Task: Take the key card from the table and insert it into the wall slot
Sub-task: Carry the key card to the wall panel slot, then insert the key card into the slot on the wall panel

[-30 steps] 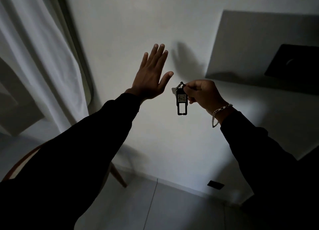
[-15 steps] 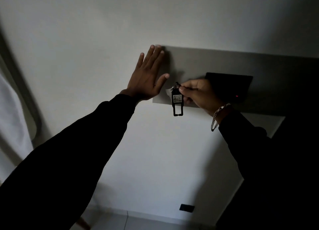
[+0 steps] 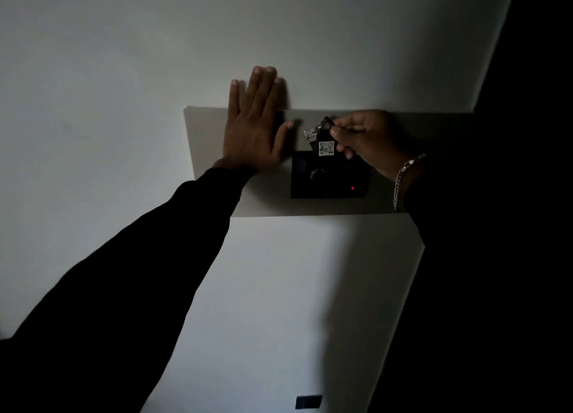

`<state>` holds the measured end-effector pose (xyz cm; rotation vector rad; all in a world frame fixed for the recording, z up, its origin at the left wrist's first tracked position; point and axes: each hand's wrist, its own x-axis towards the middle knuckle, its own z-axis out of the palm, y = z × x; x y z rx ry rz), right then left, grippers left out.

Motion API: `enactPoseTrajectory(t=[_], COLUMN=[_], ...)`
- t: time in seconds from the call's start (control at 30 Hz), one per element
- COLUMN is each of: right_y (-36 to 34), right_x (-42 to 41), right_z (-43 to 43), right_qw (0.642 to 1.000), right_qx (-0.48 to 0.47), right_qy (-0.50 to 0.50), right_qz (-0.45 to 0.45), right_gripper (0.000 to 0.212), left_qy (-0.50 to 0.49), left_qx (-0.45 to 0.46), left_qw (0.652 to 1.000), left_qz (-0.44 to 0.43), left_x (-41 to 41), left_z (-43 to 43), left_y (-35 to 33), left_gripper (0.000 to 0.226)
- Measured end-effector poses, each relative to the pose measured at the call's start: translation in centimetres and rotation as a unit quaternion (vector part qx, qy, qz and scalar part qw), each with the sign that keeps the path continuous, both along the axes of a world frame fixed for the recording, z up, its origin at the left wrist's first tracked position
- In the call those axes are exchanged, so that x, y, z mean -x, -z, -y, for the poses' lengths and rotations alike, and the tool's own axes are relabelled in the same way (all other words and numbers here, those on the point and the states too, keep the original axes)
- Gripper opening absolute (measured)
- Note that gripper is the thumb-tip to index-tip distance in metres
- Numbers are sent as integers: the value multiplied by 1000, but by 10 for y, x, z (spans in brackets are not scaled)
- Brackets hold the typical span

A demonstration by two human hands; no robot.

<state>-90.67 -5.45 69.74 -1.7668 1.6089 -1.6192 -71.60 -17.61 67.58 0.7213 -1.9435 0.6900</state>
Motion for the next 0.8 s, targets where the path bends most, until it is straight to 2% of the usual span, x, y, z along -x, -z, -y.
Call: enactPoseTrajectory(t=[0.2, 0.3, 0.53, 0.8], right_y=[1, 1, -5, 5], right_x=[37, 43, 43, 42], right_z=[9, 11, 11, 11], right_qw=[999, 999, 996, 997], right_qx=[22, 39, 80, 64], right_qy=[29, 18, 26, 36], right_qz=[-3, 31, 26, 17], right_gripper=[11, 15, 20, 19], left_qy=[-86, -94, -100, -106], left_qx=[108, 130, 125, 135], left_qw=[990, 986, 985, 983], left_qz=[-27, -37, -60, -63], left_x=[23, 23, 21, 21], left_z=[26, 32, 28, 26], left_y=[20, 22, 26, 26], left_gripper=[75, 76, 74, 72])
